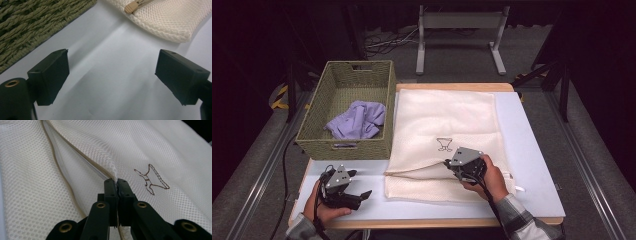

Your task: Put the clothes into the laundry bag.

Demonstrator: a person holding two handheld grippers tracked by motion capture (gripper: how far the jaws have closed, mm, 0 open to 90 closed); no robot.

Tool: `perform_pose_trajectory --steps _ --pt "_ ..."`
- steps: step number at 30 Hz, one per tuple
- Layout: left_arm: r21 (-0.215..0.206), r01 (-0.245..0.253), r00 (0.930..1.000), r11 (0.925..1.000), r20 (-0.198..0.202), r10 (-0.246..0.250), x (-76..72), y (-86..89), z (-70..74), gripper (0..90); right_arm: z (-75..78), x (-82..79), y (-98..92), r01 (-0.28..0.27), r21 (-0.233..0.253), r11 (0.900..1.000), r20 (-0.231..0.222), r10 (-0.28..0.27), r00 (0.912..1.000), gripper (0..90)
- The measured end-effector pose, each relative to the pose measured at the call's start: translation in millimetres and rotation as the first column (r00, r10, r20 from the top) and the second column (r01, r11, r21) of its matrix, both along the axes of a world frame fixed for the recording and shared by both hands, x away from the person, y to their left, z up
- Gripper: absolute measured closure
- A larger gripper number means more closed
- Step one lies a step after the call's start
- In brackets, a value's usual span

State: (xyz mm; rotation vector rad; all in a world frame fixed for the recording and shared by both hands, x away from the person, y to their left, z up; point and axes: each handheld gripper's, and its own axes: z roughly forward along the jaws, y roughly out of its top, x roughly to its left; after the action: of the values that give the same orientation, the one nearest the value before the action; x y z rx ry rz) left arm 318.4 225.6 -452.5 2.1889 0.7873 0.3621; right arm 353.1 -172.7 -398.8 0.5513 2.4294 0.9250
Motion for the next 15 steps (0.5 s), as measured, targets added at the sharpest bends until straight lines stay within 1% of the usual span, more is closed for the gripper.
perform_pose_trajectory --steps 4,10,15 --pt "0.004 0.002 1.0 1.0 -0.003 -0.002 -0.2 -0.3 -0.6 12.7 8.5 1.5 -1.5 0.011 0.033 0.999 0.026 -0.012 0.9996 88.2" --pt "-0.002 0.001 1.0 1.0 -0.004 -0.001 0.3 -0.2 -0.8 12.7 13.2 1.4 -0.1 0.014 0.029 0.999 0.054 -0.016 0.9984 88.2" --pt "-0.005 -0.003 1.0 1.0 -0.003 0.003 0.4 -0.2 -0.2 12.5 19.5 0.9 1.5 0.025 0.056 0.998 0.088 -0.03 0.9957 88.2"
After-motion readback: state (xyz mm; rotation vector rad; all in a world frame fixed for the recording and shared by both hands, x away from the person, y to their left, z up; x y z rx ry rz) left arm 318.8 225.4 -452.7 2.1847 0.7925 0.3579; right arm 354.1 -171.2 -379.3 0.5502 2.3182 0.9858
